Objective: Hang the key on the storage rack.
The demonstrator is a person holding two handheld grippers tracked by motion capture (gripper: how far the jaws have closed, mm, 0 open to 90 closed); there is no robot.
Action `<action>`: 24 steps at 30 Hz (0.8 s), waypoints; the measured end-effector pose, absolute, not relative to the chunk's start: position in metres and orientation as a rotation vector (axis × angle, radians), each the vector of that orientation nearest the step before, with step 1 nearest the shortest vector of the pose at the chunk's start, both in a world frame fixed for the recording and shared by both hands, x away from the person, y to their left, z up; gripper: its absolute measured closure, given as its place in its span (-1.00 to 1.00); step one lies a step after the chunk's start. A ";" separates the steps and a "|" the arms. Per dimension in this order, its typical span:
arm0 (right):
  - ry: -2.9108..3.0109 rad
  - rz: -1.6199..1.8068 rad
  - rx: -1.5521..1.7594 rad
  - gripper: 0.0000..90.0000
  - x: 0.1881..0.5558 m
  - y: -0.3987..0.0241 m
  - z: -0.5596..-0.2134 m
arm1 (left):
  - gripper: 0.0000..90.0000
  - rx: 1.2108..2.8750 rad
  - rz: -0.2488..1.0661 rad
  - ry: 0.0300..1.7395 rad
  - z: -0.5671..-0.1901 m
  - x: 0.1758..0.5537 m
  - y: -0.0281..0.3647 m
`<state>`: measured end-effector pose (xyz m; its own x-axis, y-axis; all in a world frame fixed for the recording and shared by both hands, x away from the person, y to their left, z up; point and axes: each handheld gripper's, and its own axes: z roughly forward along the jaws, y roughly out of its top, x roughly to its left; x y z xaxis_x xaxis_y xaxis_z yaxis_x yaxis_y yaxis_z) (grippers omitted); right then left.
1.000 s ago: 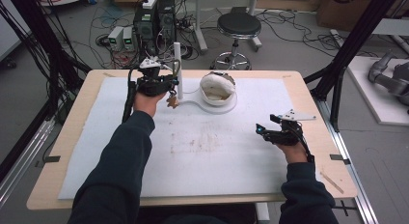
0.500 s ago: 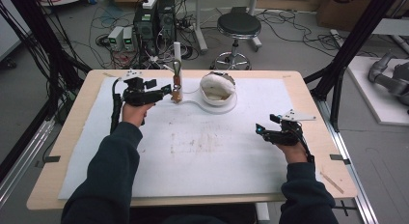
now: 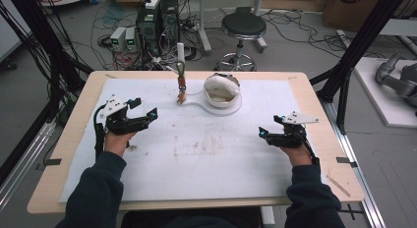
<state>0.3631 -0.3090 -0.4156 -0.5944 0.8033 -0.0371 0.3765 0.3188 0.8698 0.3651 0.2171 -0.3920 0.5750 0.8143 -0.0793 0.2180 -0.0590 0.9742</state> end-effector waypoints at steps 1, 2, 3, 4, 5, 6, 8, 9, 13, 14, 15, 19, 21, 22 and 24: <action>2.123 1.207 1.040 -0.53 0.363 -0.309 -0.416 | -0.55 1.583 0.627 0.887 -0.393 0.362 0.218; 2.126 1.205 1.043 -0.53 0.363 -0.309 -0.416 | -0.55 1.579 0.623 0.878 -0.394 0.360 0.218; 2.127 1.203 1.042 -0.53 0.363 -0.309 -0.416 | -0.55 1.585 0.624 0.875 -0.395 0.357 0.218; 2.129 1.198 1.036 -0.53 0.363 -0.308 -0.415 | -0.55 1.585 0.628 0.878 -0.397 0.355 0.218; 2.129 1.196 1.031 -0.53 0.362 -0.308 -0.415 | -0.55 1.591 0.628 0.877 -0.399 0.354 0.218; 2.131 1.192 1.032 -0.53 0.362 -0.308 -0.415 | -0.55 1.590 0.625 0.880 -0.401 0.352 0.218; 2.131 1.189 1.030 -0.53 0.361 -0.309 -0.414 | -0.55 1.582 0.618 0.894 -0.407 0.350 0.219; 2.127 1.187 1.030 -0.53 0.361 -0.309 -0.414 | -0.55 1.581 0.621 0.894 -0.408 0.349 0.220; 2.124 1.176 1.036 -0.53 0.359 -0.311 -0.413 | -0.55 1.575 0.616 0.904 -0.411 0.348 0.222; 2.121 1.174 1.046 -0.53 0.358 -0.312 -0.413 | -0.55 1.574 0.612 0.908 -0.412 0.348 0.223; 2.123 1.172 1.045 -0.53 0.358 -0.312 -0.413 | -0.55 1.573 0.610 0.913 -0.414 0.347 0.223; 2.113 1.177 1.060 -0.53 0.358 -0.313 -0.413 | -0.55 1.583 0.604 0.915 -0.416 0.347 0.223; 2.108 1.179 1.063 -0.53 0.357 -0.313 -0.413 | -0.55 1.582 0.604 0.914 -0.416 0.347 0.223; 2.106 1.181 1.068 -0.53 0.357 -0.313 -0.413 | -0.55 1.583 0.600 0.916 -0.416 0.347 0.223; 2.111 1.184 1.074 -0.53 0.356 -0.313 -0.413 | -0.55 1.592 0.599 0.918 -0.416 0.347 0.223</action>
<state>0.3563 -0.3130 -0.4126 -0.5714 0.8199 -0.0361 0.3966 0.3143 0.8625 0.3467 0.2227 -0.4160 0.5644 0.8197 -0.0983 0.2401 -0.0491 0.9695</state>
